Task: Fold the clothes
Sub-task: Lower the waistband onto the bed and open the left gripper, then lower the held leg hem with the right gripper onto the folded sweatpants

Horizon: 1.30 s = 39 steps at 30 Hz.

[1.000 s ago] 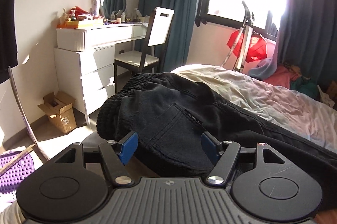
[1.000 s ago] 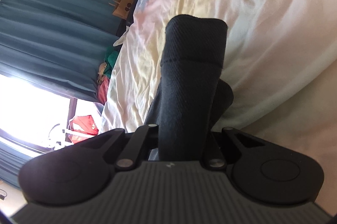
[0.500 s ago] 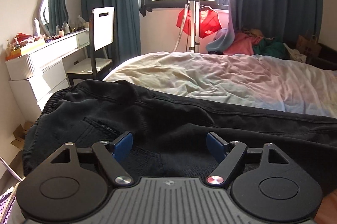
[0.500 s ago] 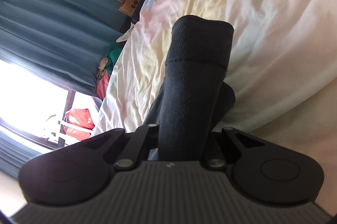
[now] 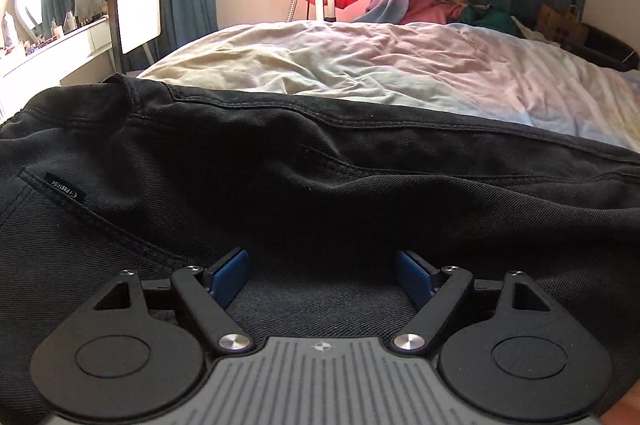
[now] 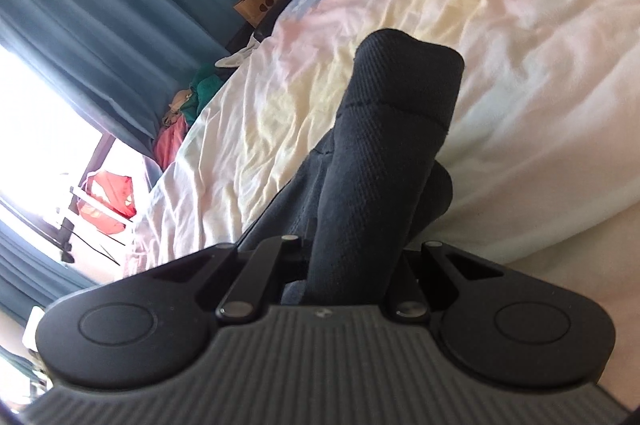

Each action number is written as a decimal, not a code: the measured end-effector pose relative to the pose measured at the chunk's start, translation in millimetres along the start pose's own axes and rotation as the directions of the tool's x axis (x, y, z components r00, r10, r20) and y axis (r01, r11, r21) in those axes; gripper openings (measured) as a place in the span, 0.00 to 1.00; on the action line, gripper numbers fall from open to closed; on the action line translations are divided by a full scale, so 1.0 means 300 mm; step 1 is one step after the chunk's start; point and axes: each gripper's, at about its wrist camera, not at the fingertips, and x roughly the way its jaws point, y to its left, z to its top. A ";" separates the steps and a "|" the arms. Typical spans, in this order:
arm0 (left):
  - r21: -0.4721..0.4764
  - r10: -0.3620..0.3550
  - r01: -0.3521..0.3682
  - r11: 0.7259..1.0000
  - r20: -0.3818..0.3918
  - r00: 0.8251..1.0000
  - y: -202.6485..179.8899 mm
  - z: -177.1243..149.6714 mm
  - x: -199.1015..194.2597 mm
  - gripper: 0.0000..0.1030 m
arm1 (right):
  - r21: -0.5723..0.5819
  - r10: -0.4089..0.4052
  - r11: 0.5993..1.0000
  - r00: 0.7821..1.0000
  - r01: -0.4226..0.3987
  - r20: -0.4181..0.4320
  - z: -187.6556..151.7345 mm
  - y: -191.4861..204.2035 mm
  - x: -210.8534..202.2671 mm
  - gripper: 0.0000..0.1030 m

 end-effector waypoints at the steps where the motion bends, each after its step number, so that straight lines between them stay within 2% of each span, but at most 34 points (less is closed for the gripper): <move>1: 0.010 0.002 -0.002 1.000 -0.006 1.000 0.001 0.009 -0.008 0.80 | -0.075 -0.010 0.997 1.000 0.012 0.026 -0.004 0.046 -0.015 0.11; 4: 0.030 -0.001 0.001 1.000 -0.016 1.000 0.006 0.030 -0.022 0.80 | -0.291 -0.005 0.956 0.993 0.039 0.117 -0.036 0.197 -0.076 0.11; 7: 0.010 -0.014 0.014 1.000 -0.005 1.000 0.030 0.053 -0.052 0.79 | -0.519 0.089 0.854 0.976 0.028 0.199 -0.157 0.396 -0.166 0.11; 9: -0.044 -0.021 0.022 0.999 0.022 1.000 0.063 0.073 -0.085 0.79 | -0.654 0.162 0.756 0.957 0.036 0.239 -0.238 0.528 -0.225 0.11; 11: -0.081 -0.029 0.033 0.996 0.049 0.998 0.093 0.093 -0.120 0.79 | -0.769 0.239 0.637 0.934 0.055 0.265 -0.319 0.661 -0.285 0.11; 14: -0.104 -0.018 0.028 0.994 0.092 0.996 0.129 0.115 -0.178 0.79 | -0.903 0.365 0.429 0.911 0.019 0.192 -0.552 0.805 -0.358 0.11; 15: -0.114 -0.017 0.029 0.993 0.102 0.995 0.136 0.121 -0.195 0.79 | -0.924 0.382 0.383 0.909 0.009 0.167 -0.612 0.826 -0.369 0.11; 23: -0.135 -0.007 0.026 0.990 0.139 0.990 0.172 0.119 -0.254 0.79 | -0.973 0.399 0.227 0.916 -0.045 0.051 -0.896 0.865 -0.398 0.12; 30: -0.187 -0.047 0.086 0.979 0.200 0.979 0.201 0.128 -0.297 0.79 | -0.992 0.397 0.086 0.916 -0.094 -0.052 -1.145 0.898 -0.423 0.12; 33: -0.192 -0.080 0.125 0.974 0.227 0.971 0.203 0.124 -0.315 0.80 | -0.990 0.427 -0.021 0.895 -0.136 -0.132 -1.232 0.887 -0.452 0.12; 34: -0.187 -0.092 0.137 0.973 0.232 0.968 0.200 0.121 -0.318 0.80 | -0.987 0.426 -0.046 0.891 -0.154 -0.159 -1.256 0.878 -0.453 0.12; 35: -0.182 -0.104 0.149 0.972 0.237 0.966 0.196 0.117 -0.321 0.80 | -0.983 0.415 -0.057 0.891 -0.176 -0.184 -1.275 0.865 -0.444 0.12; 39: -0.175 -0.151 0.193 0.965 0.228 0.962 0.167 0.100 -0.305 0.81 | -0.964 0.381 -0.036 0.888 -0.264 -0.258 -1.246 0.853 -0.425 0.16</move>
